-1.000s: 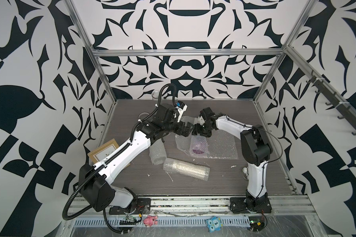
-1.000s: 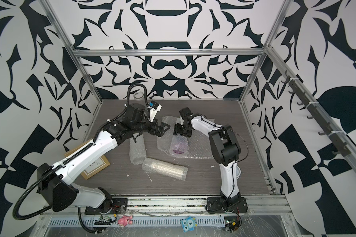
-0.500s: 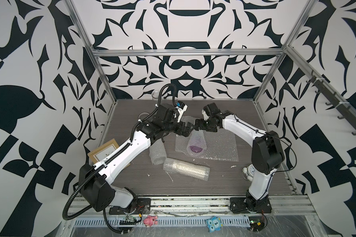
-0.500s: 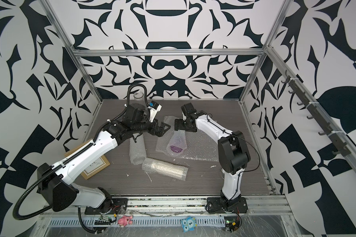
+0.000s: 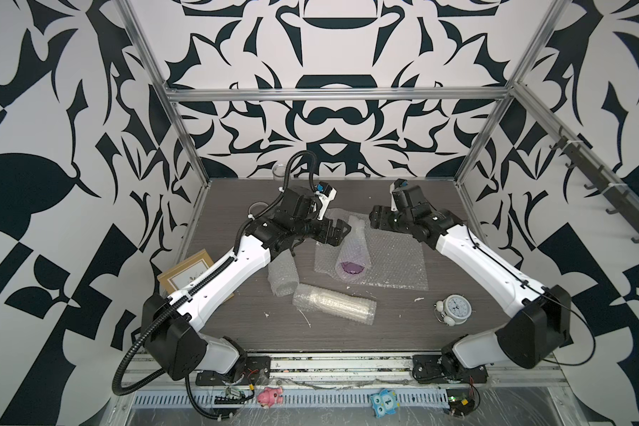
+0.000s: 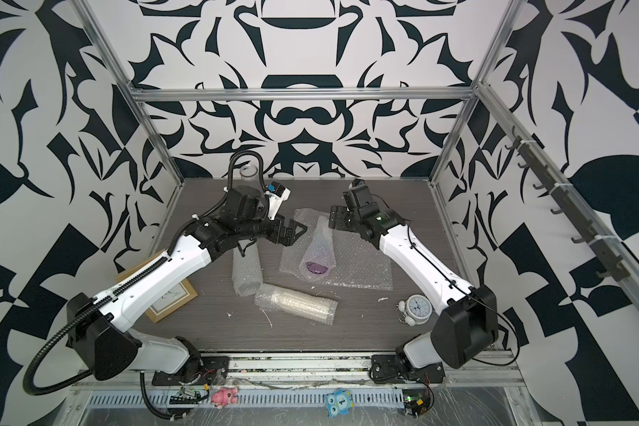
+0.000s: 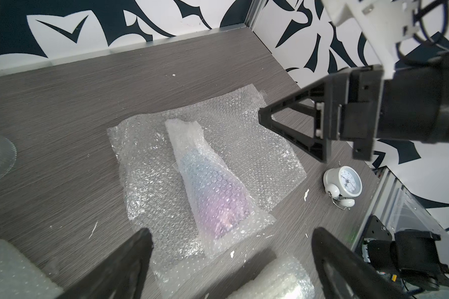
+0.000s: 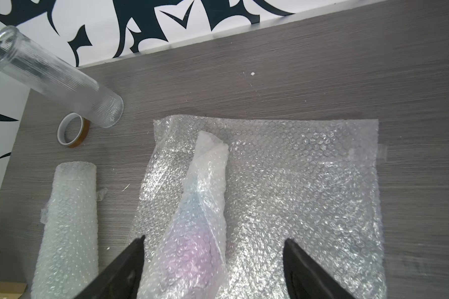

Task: Unwrap the vase from the bubble wrap
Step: Unwrap the bubble wrap.

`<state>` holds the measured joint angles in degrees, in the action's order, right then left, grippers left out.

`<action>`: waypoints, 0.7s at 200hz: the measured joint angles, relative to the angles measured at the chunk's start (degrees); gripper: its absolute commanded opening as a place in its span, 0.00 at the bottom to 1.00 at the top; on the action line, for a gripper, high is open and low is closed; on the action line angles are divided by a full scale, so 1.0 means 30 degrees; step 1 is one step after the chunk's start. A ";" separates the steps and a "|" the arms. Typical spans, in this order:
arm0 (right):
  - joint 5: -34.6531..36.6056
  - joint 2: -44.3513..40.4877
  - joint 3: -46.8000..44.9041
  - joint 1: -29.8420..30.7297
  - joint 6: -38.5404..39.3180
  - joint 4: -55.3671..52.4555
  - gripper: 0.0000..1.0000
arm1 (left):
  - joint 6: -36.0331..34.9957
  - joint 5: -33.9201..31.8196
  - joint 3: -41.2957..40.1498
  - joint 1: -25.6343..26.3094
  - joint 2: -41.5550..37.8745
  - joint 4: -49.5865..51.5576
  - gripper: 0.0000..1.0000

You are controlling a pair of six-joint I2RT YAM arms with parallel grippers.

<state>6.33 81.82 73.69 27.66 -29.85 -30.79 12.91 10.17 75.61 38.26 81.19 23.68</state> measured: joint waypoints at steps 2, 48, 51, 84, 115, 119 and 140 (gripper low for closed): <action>0.0066 -0.0066 -0.0095 0.0058 -0.0036 0.0029 0.82 | 0.0015 -0.0029 0.0000 0.0000 0.0000 0.0015 0.99; 0.1894 0.0240 -0.0984 0.2339 0.0080 0.0087 0.76 | 0.0510 -0.1617 0.0109 0.0000 0.0000 0.0787 0.99; 0.1982 0.0299 -0.0984 0.2463 0.0080 0.0117 0.75 | 0.0539 -0.1719 0.0109 0.0000 0.0000 0.0801 0.99; 0.2514 0.1574 -0.0984 0.3512 0.0321 0.0197 0.68 | 0.0831 -0.2572 0.0109 0.0000 0.0058 0.0860 0.99; 0.2433 0.3053 -0.1013 0.3621 0.0321 0.0219 0.62 | 0.1035 -0.2827 0.0109 0.0000 0.0539 0.0940 1.00; 0.2390 0.3191 -0.1035 0.3621 0.0277 0.0219 0.61 | 0.1064 -0.2856 0.0109 0.0000 0.0605 0.0954 0.99; 0.2113 0.3643 -0.1224 0.3621 0.0321 0.0262 0.50 | 0.1144 -0.2987 0.0109 0.0000 0.0874 0.1078 0.99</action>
<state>12.67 92.75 70.02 38.52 -28.88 -30.00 16.34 1.21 75.94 38.26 83.81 26.92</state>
